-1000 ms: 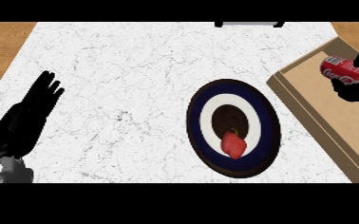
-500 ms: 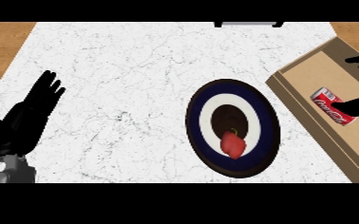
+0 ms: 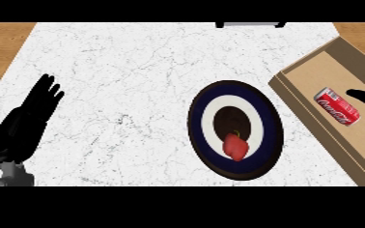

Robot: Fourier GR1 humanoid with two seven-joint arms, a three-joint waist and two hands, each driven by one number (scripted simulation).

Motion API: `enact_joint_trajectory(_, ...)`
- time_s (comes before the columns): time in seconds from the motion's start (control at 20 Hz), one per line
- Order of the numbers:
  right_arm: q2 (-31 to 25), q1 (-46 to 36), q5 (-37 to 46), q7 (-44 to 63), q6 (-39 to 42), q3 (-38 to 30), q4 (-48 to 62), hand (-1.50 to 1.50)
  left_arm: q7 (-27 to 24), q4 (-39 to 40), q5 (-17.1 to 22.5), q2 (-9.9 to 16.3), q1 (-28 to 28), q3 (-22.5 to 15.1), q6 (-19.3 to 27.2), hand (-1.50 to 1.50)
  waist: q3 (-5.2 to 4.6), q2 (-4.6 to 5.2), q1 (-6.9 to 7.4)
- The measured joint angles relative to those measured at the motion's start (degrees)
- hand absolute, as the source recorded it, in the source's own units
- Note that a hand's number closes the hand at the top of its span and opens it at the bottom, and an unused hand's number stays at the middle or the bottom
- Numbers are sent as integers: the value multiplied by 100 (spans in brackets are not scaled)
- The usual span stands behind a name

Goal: Pick the can from the plate and place it in the cardboard box

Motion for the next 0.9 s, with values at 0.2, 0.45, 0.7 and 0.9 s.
enact_joint_trajectory(0.2,-181,15,-763,46,133,-593,-20,-150,-9,23,-2,18,-11,14,-22,0,-3,3,0)
enact_joint_trajectory(0.45,-741,253,-1630,10,528,-1320,224,-150,87,-123,23,24,44,23,-19,0,-4,6,9)
enact_joint_trajectory(0.7,-1371,616,-2286,-377,1006,-1740,769,-150,82,-29,36,36,-37,36,-60,0,-4,13,17)
enact_joint_trajectory(0.9,-1831,893,-2596,-871,1306,-1881,1339,-150,-4,63,24,29,-52,54,-93,0,-3,17,29)
